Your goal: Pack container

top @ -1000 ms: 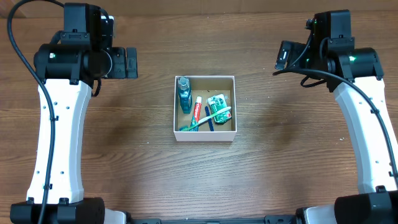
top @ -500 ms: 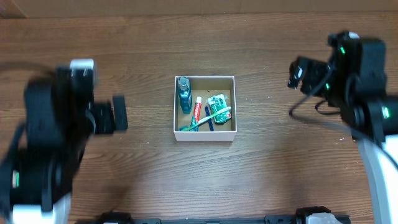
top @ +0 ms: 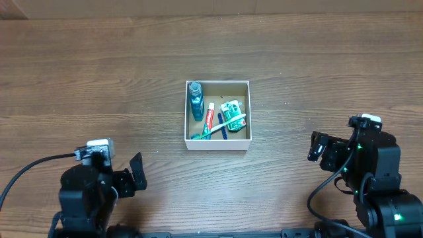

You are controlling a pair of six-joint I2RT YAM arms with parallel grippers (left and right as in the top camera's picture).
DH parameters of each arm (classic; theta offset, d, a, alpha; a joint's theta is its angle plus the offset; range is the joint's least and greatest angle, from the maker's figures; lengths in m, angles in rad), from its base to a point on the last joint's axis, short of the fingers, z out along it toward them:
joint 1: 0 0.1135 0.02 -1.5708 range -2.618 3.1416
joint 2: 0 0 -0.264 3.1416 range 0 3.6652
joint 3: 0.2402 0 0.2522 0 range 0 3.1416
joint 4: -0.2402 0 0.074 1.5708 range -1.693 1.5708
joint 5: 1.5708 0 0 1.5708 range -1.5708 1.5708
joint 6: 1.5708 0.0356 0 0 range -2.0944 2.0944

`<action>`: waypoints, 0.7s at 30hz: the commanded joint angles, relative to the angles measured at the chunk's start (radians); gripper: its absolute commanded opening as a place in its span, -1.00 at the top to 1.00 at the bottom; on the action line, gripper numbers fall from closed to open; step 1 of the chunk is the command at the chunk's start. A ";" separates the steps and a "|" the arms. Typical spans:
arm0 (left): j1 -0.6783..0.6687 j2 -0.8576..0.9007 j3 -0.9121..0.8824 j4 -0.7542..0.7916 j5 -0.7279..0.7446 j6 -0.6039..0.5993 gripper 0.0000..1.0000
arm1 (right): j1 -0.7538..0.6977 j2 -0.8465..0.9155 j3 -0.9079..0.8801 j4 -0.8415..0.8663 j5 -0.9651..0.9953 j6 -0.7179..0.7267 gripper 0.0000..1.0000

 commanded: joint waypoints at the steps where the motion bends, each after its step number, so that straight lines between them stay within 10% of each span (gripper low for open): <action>1: 0.000 -0.001 -0.051 -0.003 -0.003 -0.025 -1.00 | 0.004 0.000 -0.009 0.001 0.013 0.004 -1.00; 21: 0.000 -0.001 -0.063 -0.103 -0.003 -0.025 -1.00 | 0.002 -0.132 -0.009 -0.092 0.013 -0.001 -1.00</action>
